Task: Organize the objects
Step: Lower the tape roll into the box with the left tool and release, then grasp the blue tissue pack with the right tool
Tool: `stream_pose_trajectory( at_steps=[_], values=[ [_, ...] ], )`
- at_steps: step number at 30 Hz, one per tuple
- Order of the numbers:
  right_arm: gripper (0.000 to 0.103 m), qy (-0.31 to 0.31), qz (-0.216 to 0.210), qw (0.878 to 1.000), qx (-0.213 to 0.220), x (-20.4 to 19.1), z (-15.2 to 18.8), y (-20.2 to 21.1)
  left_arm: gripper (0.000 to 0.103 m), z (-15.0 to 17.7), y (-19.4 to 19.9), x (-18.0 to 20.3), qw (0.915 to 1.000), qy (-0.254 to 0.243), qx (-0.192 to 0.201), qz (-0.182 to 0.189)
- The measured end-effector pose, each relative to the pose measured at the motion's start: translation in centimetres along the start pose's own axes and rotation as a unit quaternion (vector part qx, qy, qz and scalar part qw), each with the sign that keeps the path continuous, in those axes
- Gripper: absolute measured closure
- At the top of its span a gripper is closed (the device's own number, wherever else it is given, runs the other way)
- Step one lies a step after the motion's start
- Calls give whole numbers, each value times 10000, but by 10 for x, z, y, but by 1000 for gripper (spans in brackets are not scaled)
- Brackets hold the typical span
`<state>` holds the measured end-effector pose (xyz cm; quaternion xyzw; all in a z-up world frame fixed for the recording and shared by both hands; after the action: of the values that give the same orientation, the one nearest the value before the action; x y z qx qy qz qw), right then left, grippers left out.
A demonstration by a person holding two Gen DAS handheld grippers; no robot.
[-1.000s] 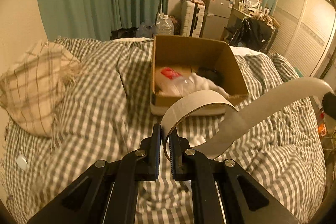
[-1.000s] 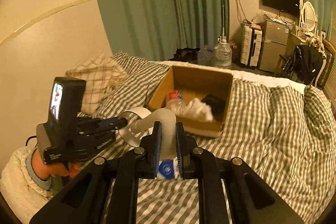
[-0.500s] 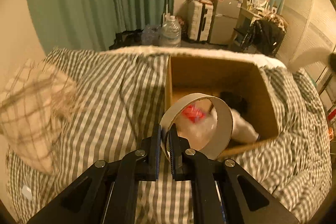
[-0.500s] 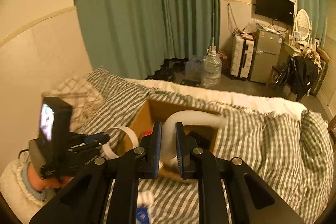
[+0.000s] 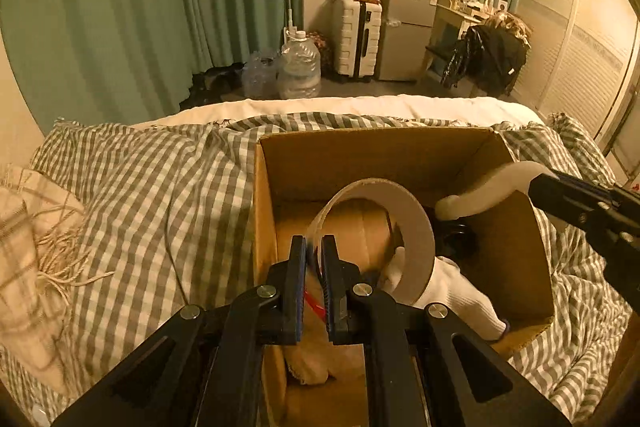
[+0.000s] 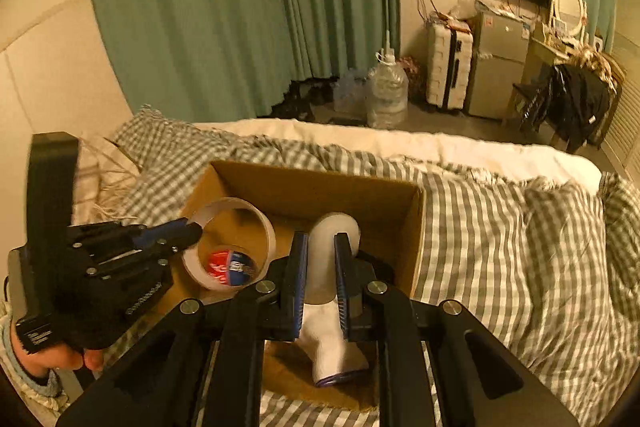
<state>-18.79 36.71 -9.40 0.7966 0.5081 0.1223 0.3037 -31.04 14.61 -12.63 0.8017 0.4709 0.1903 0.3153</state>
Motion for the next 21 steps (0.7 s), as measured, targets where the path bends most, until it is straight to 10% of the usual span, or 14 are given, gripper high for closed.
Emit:
stream_pose_trajectory(
  at_steps=[4,6,8,10,11,21],
  values=[
    [75,-124,85,9999,71,10,1,5,91,-2,10,2,9999,69,97,74],
    [53,-208,153,9995,184,14,-3,16,89,-3,23,4,9999,8,143,15],
    [42,-274,226,9989,317,16,-7,32,74,-4,41,5,9997,-79,227,-68],
    [40,-286,326,9980,450,16,-11,55,23,-7,64,5,9989,-125,413,-161],
    [36,-288,369,9977,489,16,-12,63,17,-10,80,5,9978,-110,613,-239],
    [20,-152,722,9926,963,-2,9,184,0,8,222,-2,9870,38,1532,-491]
  ],
)
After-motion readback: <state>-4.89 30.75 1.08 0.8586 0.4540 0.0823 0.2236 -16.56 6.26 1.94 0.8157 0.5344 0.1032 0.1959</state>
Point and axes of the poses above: each gripper's, at about its wrist camera, not at the fingertips, and y roughly against the way its jaws point, x to its right, z to its underside, the point moved 8 cm from there along -y, roughly the way its jaws point, and after that the axes turned 7 degrees about x, right-handed, at the moved point
